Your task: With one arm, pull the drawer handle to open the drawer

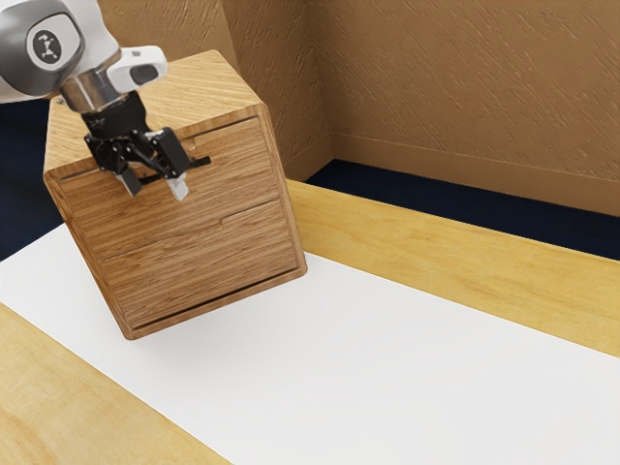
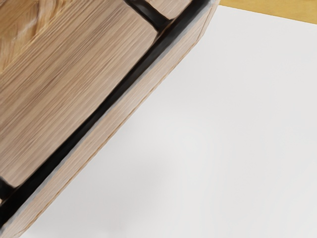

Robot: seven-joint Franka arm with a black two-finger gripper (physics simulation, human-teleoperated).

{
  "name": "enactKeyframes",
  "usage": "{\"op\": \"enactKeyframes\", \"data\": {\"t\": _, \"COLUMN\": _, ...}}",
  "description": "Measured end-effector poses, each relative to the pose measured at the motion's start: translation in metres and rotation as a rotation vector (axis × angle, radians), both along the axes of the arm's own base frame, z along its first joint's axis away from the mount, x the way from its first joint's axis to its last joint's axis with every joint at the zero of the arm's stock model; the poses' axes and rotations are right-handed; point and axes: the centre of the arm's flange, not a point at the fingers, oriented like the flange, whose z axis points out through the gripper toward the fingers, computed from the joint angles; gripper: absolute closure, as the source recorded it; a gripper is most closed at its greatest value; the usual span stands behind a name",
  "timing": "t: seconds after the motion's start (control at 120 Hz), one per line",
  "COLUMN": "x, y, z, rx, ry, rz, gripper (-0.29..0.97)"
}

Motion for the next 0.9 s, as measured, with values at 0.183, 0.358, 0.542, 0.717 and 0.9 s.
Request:
{"op": "enactKeyframes", "data": {"t": 0.183, "x": 0.003, "y": -0.004, "z": 0.001, "rx": 0.006, "ry": -0.012, "rz": -0.020, "gripper": 0.01}}
{"op": "enactKeyframes", "data": {"t": 0.358, "x": 0.001, "y": -0.006, "z": 0.013, "rx": 0.016, "ry": -0.035, "rz": -0.032, "gripper": 0.00}}
{"op": "enactKeyframes", "data": {"t": 0.542, "x": -0.061, "y": -0.026, "z": 0.130, "rx": 0.022, "ry": -0.210, "rz": -0.089, "gripper": 0.00}}
{"op": "enactKeyframes", "data": {"t": 0.717, "x": -0.133, "y": -0.011, "z": 0.177, "rx": 0.023, "ry": -0.261, "rz": -0.147, "gripper": 0.00}}
{"op": "enactKeyframes", "data": {"t": 0.9, "x": -0.151, "y": -0.057, "z": 0.162, "rx": 0.104, "ry": -0.219, "rz": -0.444, "gripper": 0.00}}
